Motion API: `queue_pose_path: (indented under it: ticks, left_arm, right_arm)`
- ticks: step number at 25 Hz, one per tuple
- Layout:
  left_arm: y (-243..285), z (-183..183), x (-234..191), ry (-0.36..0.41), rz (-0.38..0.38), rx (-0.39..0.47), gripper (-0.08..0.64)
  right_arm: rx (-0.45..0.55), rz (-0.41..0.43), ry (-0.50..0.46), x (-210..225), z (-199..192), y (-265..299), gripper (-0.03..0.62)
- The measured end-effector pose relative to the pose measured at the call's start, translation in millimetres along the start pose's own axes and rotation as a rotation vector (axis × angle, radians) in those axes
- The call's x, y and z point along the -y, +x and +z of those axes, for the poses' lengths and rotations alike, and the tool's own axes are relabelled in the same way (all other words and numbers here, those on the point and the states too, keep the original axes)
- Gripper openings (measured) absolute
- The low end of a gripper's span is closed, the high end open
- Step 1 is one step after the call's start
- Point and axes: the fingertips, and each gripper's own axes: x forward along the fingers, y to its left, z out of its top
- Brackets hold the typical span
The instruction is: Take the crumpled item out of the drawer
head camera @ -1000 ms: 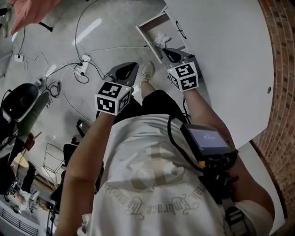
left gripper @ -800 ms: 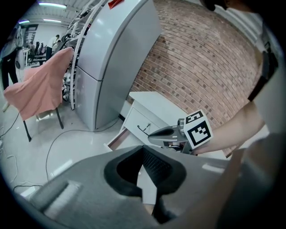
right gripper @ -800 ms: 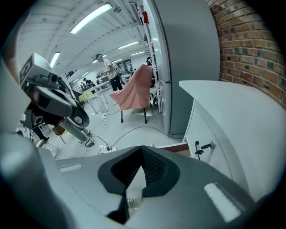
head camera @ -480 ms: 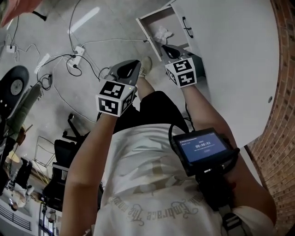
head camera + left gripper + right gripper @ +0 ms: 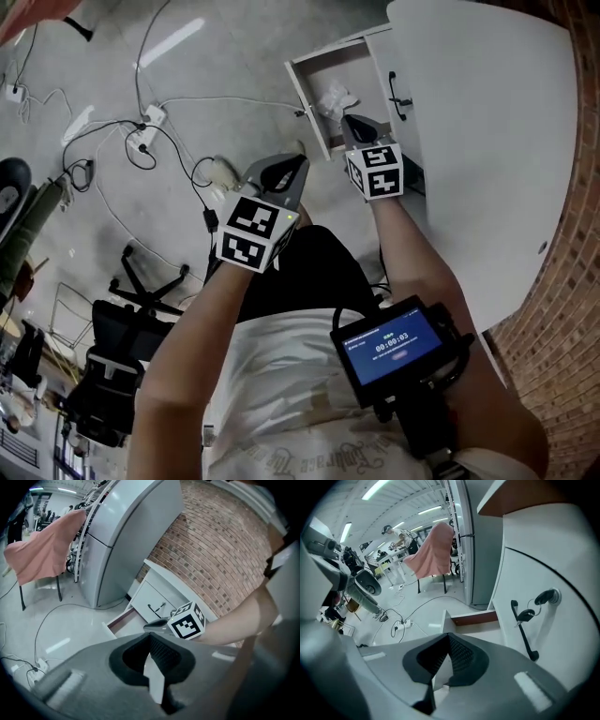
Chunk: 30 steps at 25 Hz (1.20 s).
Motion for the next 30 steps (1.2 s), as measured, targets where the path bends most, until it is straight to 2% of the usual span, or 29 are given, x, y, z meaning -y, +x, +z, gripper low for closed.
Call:
queue_pose_path:
  ticks: [10,30]
  left_arm:
    - [31,-22,-42,-0.081,0.027,-0.005,0.0]
    - [68,-54,-73,-0.112,-0.002,-0.016,0.0]
  right_arm:
    - [-0.056,-0.015,0.006,17,-24,61,0.008]
    - [-0.224,-0.087,-0.065,62,-85,154,0.008]
